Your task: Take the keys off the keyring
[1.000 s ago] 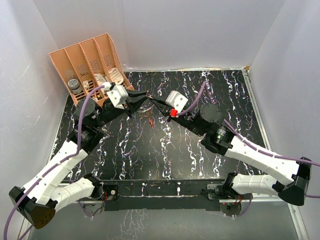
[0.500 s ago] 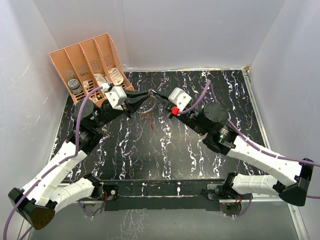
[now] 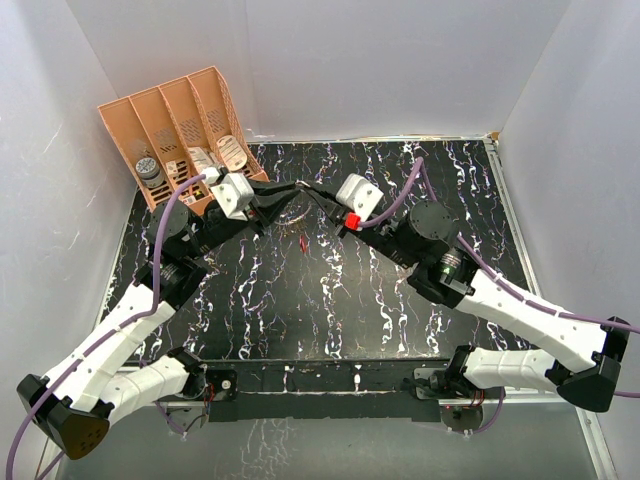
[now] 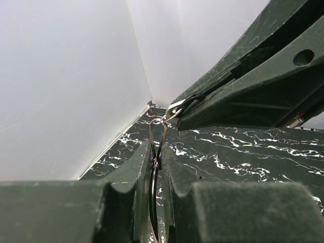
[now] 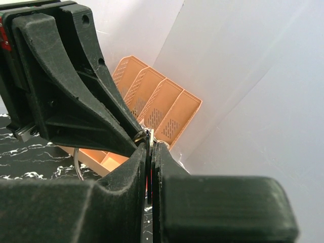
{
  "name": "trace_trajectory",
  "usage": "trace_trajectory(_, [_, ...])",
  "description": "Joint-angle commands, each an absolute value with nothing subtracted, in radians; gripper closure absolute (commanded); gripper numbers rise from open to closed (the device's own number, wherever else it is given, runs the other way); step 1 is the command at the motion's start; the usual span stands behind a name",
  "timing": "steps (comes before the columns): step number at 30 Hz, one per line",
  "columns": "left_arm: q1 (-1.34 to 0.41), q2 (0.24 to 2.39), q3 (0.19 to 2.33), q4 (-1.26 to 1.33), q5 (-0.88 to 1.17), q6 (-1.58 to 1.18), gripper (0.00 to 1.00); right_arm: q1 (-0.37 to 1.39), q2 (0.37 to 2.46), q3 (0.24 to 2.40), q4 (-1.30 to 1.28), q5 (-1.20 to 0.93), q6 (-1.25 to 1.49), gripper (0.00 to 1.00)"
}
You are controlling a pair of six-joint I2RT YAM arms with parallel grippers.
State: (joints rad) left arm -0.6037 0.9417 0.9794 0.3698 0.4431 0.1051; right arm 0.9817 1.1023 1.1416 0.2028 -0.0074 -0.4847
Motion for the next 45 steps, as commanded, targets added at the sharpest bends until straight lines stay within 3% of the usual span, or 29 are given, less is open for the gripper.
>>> trace_trajectory(1, [-0.604,0.918,0.973,0.415,0.383,0.123,1.00,0.982,1.104,1.214,0.207,-0.047,-0.463,1.00])
trace_trajectory(45, [-0.605,0.912,0.985,0.516,0.252,0.216,1.00,0.983,1.220,1.249,-0.098,-0.134,-0.441,1.00])
